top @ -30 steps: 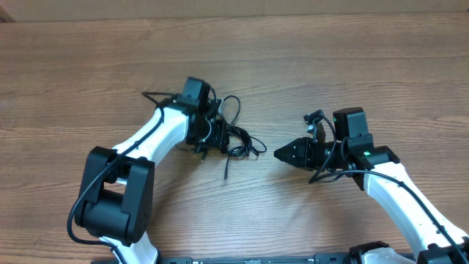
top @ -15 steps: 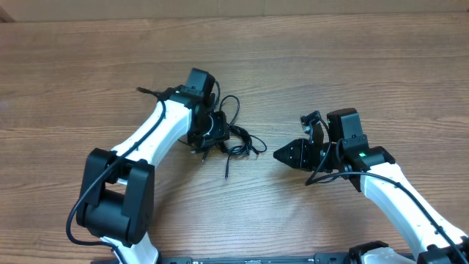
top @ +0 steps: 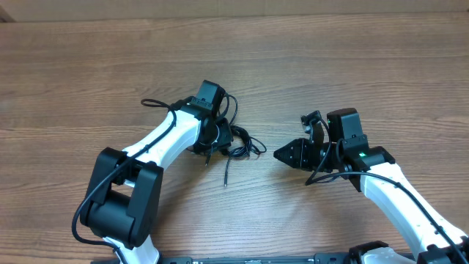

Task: Untangle cables

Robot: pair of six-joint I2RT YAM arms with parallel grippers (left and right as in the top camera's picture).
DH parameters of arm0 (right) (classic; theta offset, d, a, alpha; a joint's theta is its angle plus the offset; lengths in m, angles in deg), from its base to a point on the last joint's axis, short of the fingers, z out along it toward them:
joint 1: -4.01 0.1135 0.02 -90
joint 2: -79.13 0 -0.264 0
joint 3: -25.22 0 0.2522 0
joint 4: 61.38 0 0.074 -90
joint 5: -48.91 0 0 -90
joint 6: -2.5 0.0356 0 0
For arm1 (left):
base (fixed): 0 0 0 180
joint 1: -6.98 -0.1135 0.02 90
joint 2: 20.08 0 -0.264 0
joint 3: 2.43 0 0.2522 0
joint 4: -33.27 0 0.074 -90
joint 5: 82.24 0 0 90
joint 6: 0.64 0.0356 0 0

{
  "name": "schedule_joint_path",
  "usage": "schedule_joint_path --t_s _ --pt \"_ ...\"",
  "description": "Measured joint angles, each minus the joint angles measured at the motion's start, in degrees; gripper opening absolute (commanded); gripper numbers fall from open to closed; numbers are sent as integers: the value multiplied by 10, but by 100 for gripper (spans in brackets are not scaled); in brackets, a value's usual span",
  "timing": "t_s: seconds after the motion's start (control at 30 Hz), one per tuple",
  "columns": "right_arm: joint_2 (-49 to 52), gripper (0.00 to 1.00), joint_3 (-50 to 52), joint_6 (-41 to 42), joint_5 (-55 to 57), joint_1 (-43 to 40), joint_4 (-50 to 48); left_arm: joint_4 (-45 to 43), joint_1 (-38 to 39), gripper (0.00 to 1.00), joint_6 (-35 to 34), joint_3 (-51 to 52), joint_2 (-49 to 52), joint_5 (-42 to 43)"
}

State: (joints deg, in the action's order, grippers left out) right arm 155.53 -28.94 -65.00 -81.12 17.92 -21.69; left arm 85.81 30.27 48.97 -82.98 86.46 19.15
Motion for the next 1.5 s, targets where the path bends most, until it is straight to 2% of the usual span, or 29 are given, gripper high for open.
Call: schedule_joint_path --t_s 0.47,0.57,0.67,0.87,1.07,1.23,1.5 --pt "0 18 0 0 0 0 -2 4 0 38 -4 20 0 -10" --pt "0 18 0 0 0 0 -3 3 0 29 -5 23 0 -10" --pt "0 18 0 0 0 0 -3 -1 0 4 -9 26 0 -12" --pt "0 18 0 0 0 0 -3 -17 0 4 4 27 0 -16" --pt "0 18 0 22 0 1 2 -47 -1 4 101 27 0 5" --pt "0 20 0 47 1 21 2 -76 -12 4 239 27 0 100" --pt "0 19 0 96 56 83 -1 -73 -56 4 390 27 0 240"
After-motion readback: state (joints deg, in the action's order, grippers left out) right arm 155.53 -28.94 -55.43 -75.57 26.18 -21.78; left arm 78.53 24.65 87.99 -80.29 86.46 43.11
